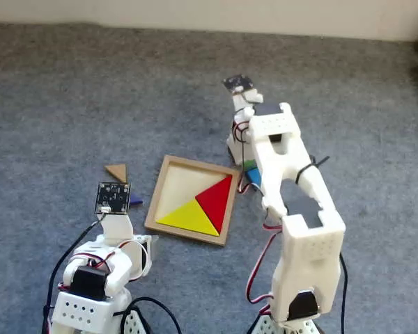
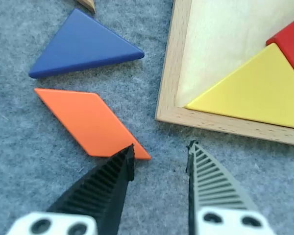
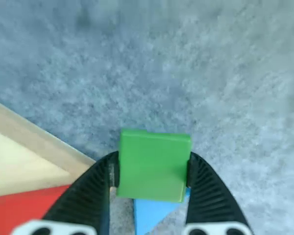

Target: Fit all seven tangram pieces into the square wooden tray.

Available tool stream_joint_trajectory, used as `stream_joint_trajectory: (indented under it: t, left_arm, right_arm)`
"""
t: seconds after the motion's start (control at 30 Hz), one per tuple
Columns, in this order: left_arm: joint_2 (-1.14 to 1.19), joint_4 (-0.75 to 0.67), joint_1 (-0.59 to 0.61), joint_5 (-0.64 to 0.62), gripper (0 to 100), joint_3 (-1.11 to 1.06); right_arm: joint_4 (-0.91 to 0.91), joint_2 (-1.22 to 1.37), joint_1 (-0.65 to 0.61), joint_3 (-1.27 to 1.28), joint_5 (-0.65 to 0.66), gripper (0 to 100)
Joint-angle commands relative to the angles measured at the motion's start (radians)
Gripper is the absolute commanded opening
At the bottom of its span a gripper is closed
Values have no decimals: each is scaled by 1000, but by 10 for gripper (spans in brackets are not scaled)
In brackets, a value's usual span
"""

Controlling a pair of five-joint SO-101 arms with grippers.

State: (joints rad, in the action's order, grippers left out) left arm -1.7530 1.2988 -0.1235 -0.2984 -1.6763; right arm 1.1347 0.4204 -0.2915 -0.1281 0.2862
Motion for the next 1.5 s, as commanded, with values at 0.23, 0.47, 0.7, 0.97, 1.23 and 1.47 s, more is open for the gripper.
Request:
stream_joint_trajectory:
  t: [0.23, 0.47, 0.7, 0.97, 1.23, 1.47]
  left_arm:
    - [-19, 6, -7, -6, 179, -22]
    - [-19, 6, -7, -6, 179, -22]
    - [-19, 6, -7, -6, 179, -22]
    - [-19, 6, -7, -6, 179, -22]
    - [-19, 6, -7, -6, 179, -22]
    - [-19, 6, -7, -6, 179, -22]
  right_arm:
    - [-113, -360, -67, 297, 9, 57]
    - [-234, -492, -206, 504, 3, 57]
    - [-387, -492, -323, 605, -5, 57]
    - [-516, -486, -394, 664, -123, 58]
    - [-518, -328, -397, 654, -123, 58]
    - [-516, -364, -392, 661, -120, 87]
